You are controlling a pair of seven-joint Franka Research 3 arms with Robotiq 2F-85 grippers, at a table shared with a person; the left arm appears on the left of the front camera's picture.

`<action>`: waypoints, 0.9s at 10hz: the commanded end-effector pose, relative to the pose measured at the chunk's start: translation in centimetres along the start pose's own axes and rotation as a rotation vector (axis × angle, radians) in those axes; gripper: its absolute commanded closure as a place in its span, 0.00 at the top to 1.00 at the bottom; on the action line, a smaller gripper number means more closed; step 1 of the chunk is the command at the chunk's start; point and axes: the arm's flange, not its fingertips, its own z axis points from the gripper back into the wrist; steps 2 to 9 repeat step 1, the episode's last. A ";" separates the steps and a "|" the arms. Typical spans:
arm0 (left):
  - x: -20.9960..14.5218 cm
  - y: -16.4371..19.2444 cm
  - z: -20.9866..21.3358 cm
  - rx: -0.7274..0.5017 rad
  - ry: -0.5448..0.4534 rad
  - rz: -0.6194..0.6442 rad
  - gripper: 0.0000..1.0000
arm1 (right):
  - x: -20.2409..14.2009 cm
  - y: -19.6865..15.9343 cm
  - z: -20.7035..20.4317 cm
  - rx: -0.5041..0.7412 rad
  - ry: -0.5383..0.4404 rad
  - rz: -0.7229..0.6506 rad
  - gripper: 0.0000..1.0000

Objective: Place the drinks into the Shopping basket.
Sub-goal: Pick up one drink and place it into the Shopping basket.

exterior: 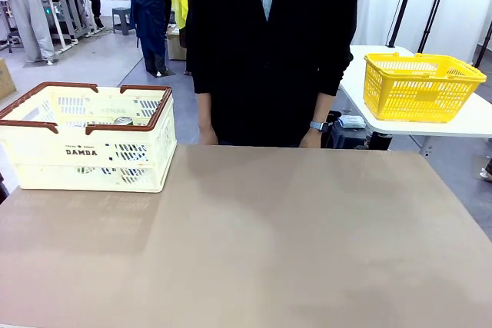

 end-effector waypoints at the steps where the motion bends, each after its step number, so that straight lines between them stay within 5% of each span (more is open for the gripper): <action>1: -0.3 -0.2 0.4 -0.004 0.004 0.009 1.00 | 0.1 0.5 0.2 0.002 -0.004 -0.011 1.00; 9: -0.3 -0.2 0.4 -0.004 0.004 0.009 1.00 | 0.1 0.5 0.2 0.002 -0.004 -0.011 1.00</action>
